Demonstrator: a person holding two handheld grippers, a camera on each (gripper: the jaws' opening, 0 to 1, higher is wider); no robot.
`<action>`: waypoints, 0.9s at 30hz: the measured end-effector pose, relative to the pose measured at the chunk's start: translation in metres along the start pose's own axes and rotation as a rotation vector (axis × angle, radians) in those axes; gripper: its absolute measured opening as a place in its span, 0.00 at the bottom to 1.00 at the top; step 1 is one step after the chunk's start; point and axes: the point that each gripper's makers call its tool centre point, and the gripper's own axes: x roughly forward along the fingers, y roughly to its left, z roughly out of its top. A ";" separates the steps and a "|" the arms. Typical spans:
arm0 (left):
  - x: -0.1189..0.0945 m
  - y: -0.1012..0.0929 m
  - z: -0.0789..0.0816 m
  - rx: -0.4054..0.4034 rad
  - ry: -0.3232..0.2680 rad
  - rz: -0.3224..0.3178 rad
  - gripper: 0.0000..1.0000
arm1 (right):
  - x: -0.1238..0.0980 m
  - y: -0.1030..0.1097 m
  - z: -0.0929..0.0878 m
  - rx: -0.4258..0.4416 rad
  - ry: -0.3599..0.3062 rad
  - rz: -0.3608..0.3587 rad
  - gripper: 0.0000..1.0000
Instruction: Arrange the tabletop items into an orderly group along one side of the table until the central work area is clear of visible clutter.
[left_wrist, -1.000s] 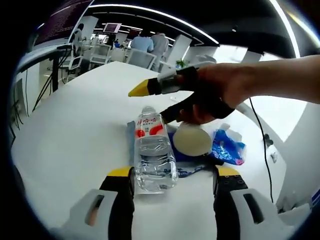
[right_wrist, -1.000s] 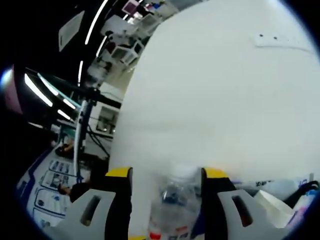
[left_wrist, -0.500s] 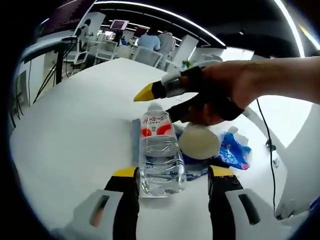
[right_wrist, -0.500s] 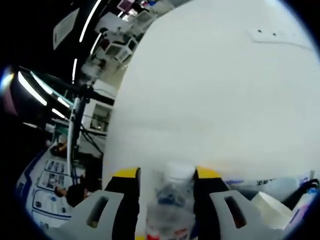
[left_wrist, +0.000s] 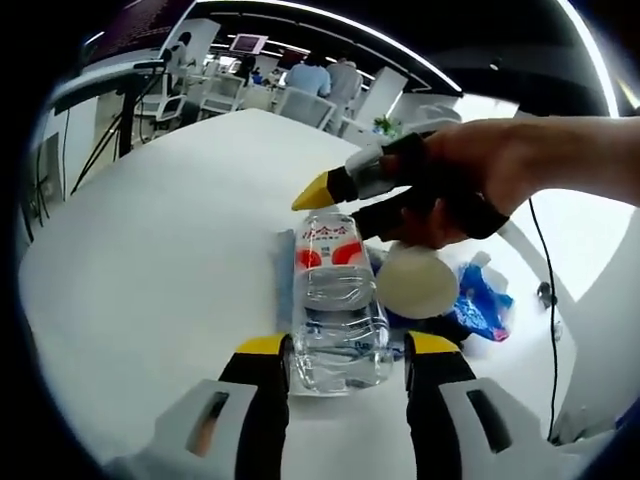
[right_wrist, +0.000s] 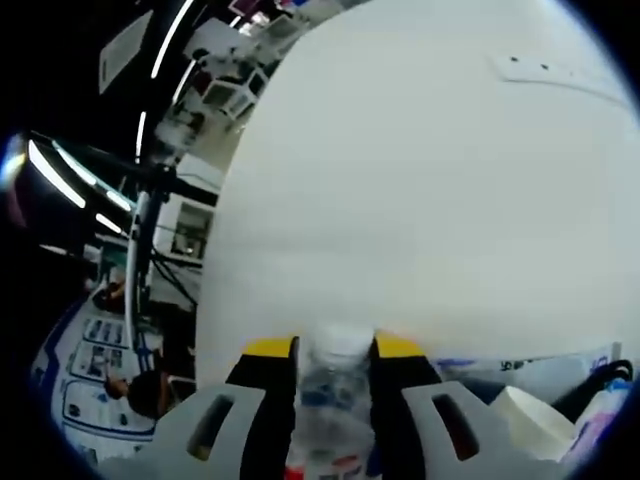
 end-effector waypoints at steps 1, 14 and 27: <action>0.000 0.001 0.000 -0.001 0.001 0.004 0.43 | 0.000 0.000 -0.001 -0.005 0.002 -0.002 0.23; 0.003 0.003 -0.002 0.032 0.016 0.024 0.40 | -0.003 0.002 -0.002 -0.015 -0.014 -0.015 0.22; 0.000 0.003 -0.005 0.051 0.019 0.031 0.40 | -0.017 0.026 0.003 -0.156 -0.130 0.057 0.20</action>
